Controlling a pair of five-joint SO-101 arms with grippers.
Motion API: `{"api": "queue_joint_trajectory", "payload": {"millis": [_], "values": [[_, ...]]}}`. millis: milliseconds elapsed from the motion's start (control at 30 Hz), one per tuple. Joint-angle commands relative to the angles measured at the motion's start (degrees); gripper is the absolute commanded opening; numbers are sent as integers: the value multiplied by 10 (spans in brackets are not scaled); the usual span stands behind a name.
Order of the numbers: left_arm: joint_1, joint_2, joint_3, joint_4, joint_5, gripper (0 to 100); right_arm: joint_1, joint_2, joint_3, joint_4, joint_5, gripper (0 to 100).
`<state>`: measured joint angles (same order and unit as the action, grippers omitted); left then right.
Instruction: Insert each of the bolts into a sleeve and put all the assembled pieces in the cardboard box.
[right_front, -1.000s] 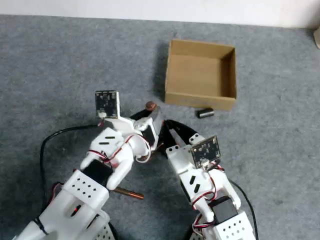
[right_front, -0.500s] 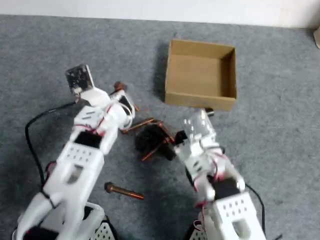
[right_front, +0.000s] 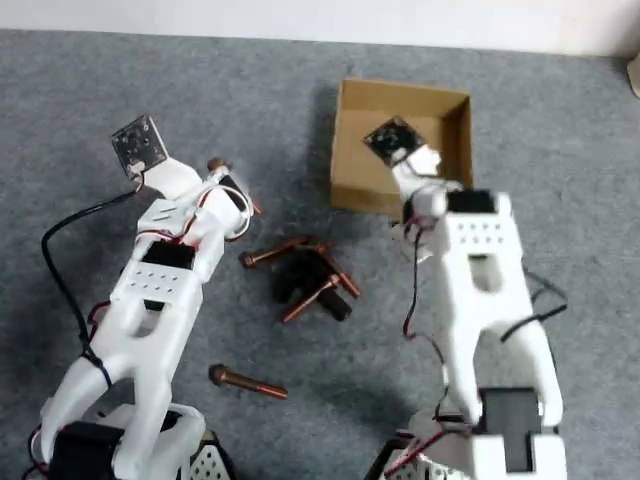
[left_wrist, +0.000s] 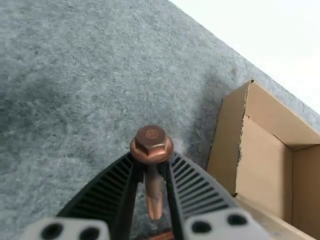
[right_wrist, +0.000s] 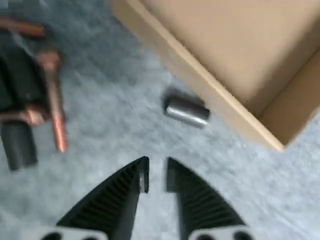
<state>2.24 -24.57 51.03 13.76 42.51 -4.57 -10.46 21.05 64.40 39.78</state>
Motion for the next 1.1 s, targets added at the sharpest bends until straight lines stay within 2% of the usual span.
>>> {"api": "queue_joint_trajectory", "payload": {"millis": [0, 400, 867, 1067], "values": [[-3, -3, -38, -3, 4, 4, 16, 33, -120, 94, 59, 145], [3, -2, -38, -3, 2, 4, -14, 123, -75, 78, 144, 145], [5, -2, -37, -3, 2, 4, -31, 201, -73, -77, 152, 145], [6, -2, -37, -3, 1, 4, -29, 213, -73, -85, 222, 147]]}}
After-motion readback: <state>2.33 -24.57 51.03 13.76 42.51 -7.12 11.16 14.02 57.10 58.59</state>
